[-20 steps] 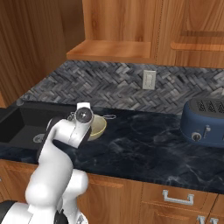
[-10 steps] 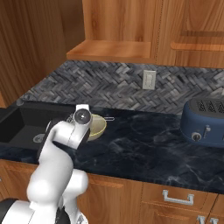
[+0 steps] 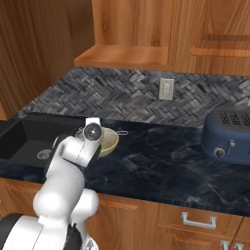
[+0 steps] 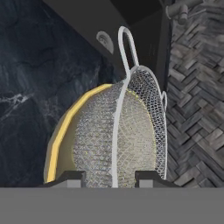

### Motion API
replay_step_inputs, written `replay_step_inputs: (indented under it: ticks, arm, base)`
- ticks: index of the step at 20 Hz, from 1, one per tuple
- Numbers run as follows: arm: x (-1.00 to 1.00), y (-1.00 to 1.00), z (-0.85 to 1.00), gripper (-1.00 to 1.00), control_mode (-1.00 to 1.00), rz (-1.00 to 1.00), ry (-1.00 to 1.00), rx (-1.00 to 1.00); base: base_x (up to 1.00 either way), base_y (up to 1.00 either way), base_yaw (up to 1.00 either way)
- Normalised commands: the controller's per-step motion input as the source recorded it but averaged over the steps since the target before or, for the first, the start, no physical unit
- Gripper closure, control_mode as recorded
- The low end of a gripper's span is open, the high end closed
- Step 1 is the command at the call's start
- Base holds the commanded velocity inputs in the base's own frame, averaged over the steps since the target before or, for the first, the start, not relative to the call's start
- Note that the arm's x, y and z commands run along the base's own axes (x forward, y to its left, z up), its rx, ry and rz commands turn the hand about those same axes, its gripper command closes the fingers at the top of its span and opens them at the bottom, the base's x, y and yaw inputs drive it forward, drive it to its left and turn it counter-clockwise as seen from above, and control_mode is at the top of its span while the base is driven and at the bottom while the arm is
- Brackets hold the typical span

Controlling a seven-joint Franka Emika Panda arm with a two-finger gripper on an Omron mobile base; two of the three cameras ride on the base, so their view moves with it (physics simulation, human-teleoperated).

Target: Open the cabinet and setup a tea strainer by placing it in the bowl upright.

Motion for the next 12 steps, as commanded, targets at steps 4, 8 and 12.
replay_step_inputs:
  ticks: [4,8,12]
  arm:
    - [0.06,0.0,-0.15,1.0,-1.0,0.0,-0.01,0.0]
    - [0.04,0.0,-0.18,1.0,-1.0,0.0,0.0,0.0]
    - [0.02,0.0,-0.21,1.0,-1.0,0.0,0.0,0.0]
  base:
    - [0.0,0.0,0.0]
    - [0.0,0.0,0.0]
    - [0.0,0.0,0.0]
